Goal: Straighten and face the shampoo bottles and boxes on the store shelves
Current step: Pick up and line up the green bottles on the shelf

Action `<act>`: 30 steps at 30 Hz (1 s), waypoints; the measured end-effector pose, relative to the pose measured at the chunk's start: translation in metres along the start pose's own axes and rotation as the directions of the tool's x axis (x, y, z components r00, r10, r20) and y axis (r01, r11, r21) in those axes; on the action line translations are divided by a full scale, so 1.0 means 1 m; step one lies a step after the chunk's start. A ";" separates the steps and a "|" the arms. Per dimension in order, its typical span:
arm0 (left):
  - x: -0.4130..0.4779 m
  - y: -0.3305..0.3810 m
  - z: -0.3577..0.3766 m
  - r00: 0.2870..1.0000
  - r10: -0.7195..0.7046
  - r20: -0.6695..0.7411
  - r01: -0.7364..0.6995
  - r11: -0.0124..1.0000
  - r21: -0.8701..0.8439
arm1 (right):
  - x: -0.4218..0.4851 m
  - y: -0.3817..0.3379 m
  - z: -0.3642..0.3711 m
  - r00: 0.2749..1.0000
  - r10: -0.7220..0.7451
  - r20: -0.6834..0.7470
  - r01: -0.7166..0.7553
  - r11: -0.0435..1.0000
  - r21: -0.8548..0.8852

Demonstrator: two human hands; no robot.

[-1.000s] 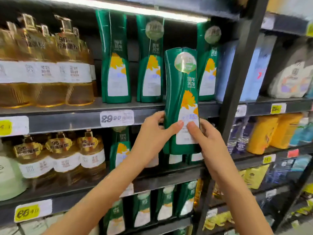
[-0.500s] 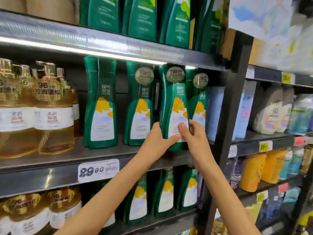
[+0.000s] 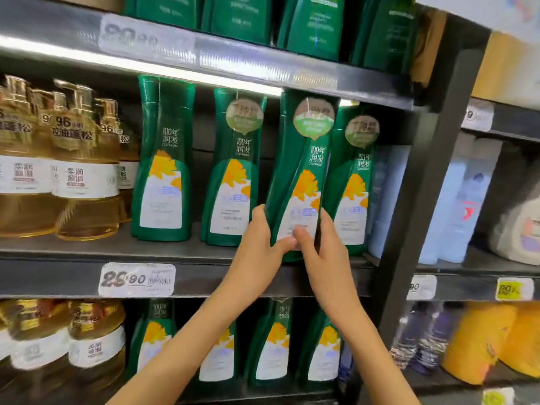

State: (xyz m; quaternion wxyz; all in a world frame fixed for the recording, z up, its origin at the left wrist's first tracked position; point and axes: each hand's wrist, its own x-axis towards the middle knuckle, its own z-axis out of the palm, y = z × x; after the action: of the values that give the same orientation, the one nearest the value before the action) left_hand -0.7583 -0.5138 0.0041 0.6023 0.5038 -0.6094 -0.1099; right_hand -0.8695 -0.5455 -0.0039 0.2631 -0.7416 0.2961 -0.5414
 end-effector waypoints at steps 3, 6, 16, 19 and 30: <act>-0.001 0.000 -0.001 1.000 -0.011 -0.010 0.012 0.999 0.041 | -0.009 0.001 -0.002 0.999 -0.041 -0.012 0.039 0.989 -0.140; 0.002 0.001 -0.005 0.998 -0.063 0.022 0.061 0.994 0.094 | -0.018 0.004 -0.004 0.995 -0.088 -0.046 0.078 0.978 -0.194; 0.014 -0.002 0.000 0.978 -0.202 0.056 0.195 0.974 0.118 | -0.032 0.015 -0.036 0.992 -0.061 -0.114 0.056 0.997 -0.049; 0.016 -0.002 0.001 0.972 -0.227 0.067 0.216 0.966 0.142 | -0.037 0.017 -0.037 0.990 -0.065 -0.124 0.061 0.997 -0.038; 0.032 -0.001 0.006 0.948 -0.309 0.075 0.274 0.913 0.304 | -0.043 0.023 -0.036 0.989 -0.059 -0.139 0.052 0.997 -0.060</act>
State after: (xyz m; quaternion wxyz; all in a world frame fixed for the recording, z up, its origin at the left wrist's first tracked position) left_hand -0.7551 -0.5408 0.0215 0.4606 0.6641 -0.5723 -0.1388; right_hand -0.9177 -0.5321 -0.0384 0.2055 -0.7167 0.3082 -0.5908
